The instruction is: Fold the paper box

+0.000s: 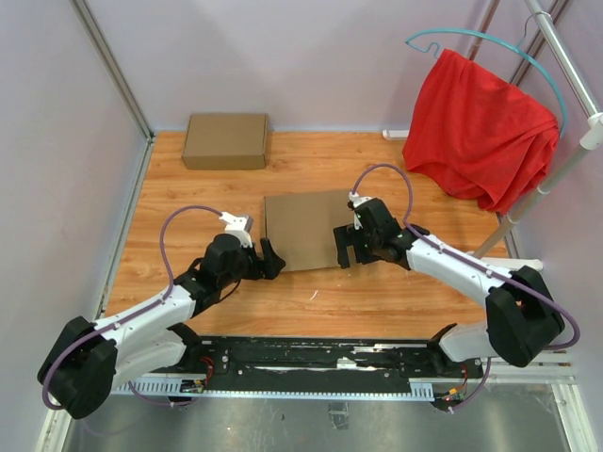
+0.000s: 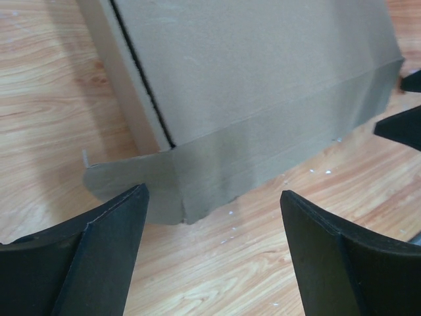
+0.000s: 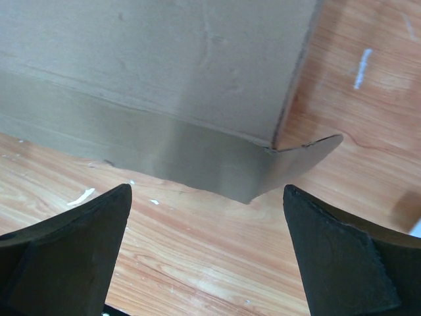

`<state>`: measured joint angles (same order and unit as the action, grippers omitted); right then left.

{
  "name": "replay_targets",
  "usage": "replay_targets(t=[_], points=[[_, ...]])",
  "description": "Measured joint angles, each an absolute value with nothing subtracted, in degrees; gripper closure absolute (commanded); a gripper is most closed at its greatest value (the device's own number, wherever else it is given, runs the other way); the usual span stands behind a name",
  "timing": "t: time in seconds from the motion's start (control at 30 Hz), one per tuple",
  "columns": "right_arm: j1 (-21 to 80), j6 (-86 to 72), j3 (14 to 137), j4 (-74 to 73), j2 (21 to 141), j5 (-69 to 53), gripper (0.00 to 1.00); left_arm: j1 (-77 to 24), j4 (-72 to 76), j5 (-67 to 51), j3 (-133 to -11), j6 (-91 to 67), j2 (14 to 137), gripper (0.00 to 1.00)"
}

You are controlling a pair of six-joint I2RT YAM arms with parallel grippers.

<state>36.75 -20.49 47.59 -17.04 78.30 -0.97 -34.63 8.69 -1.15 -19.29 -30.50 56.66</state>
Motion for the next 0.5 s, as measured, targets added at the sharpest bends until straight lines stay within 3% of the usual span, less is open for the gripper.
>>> replay_targets(t=[0.5], points=[[36.8, -19.8, 51.5, -19.9, 82.8, 3.8, 0.02, -34.6, 6.3, 5.0, -19.6, -29.3, 58.5, 0.12]])
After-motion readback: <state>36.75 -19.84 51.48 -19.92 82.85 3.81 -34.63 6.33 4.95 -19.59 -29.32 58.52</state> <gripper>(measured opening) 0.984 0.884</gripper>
